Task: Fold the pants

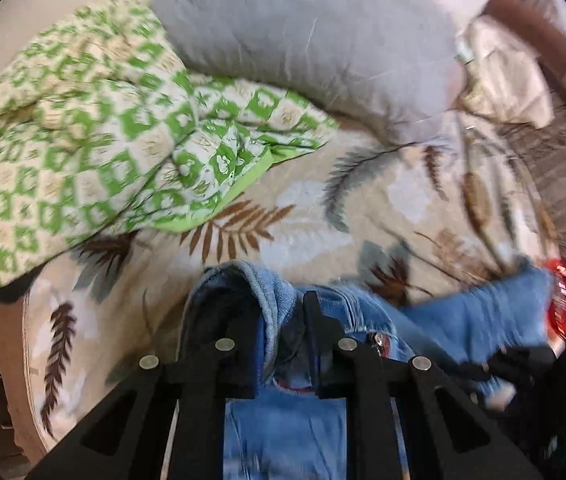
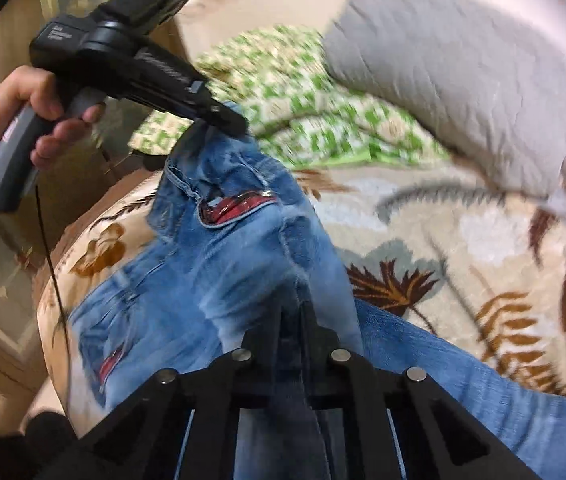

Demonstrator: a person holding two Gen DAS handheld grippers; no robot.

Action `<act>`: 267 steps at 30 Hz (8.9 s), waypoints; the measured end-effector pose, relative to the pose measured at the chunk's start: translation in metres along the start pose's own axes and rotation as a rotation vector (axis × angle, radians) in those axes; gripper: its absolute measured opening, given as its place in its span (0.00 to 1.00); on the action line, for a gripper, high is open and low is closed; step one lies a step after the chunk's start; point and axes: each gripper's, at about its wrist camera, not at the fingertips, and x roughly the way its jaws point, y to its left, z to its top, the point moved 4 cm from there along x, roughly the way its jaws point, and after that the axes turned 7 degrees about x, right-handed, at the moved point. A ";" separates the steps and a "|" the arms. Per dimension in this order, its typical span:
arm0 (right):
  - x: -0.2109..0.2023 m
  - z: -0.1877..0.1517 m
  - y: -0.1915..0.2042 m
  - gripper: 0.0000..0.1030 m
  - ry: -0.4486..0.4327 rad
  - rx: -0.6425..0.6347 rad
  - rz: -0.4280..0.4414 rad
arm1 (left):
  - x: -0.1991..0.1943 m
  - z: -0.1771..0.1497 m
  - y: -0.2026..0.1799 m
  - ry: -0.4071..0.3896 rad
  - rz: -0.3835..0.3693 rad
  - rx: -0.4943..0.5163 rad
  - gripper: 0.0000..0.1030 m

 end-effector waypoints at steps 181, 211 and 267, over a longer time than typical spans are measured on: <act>-0.211 -0.141 -0.124 0.93 -0.153 0.520 -0.236 | 0.016 -0.106 -0.140 -0.422 -0.343 0.103 1.00; -0.148 -0.182 -0.165 0.81 -0.321 0.777 -0.112 | 0.188 -0.005 -0.319 0.110 -0.537 0.830 1.00; -0.161 -0.193 -0.164 0.23 -0.319 0.871 -0.162 | 0.141 -0.011 -0.357 -0.145 -0.329 1.154 0.83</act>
